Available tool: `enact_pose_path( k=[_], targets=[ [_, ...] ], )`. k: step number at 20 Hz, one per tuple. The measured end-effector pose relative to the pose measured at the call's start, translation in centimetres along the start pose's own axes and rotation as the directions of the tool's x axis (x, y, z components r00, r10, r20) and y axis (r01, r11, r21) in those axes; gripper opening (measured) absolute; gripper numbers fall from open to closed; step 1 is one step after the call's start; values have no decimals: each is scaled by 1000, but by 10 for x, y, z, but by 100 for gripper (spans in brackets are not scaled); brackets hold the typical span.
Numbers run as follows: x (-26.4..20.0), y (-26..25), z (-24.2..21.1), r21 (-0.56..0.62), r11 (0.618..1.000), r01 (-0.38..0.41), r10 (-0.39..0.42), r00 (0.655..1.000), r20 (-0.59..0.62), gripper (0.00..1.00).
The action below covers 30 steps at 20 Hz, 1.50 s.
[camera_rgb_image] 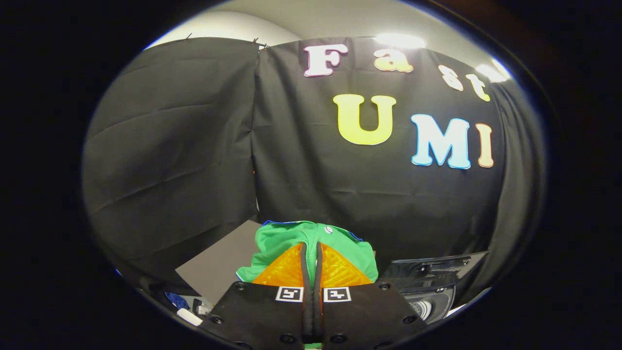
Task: Put the clothes into the washing machine and then close the washing machine lid.
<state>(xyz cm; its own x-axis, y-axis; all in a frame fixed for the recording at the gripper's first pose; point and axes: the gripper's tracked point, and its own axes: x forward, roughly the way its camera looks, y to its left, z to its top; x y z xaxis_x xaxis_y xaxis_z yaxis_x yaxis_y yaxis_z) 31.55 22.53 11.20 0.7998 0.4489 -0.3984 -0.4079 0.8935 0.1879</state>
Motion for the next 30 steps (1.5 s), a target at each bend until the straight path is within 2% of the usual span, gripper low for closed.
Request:
enact_pose_path(
  k=[11,17,25,30],
  targets=[
    [-56,-116,16,98,982,162,-167,985,48,1],
    [-77,-167,10,131,968,213,-222,973,56,1],
    [-91,-230,-15,187,951,245,-256,966,34,1],
    [-83,-259,-59,201,944,261,-261,965,-23,1]
  ],
)
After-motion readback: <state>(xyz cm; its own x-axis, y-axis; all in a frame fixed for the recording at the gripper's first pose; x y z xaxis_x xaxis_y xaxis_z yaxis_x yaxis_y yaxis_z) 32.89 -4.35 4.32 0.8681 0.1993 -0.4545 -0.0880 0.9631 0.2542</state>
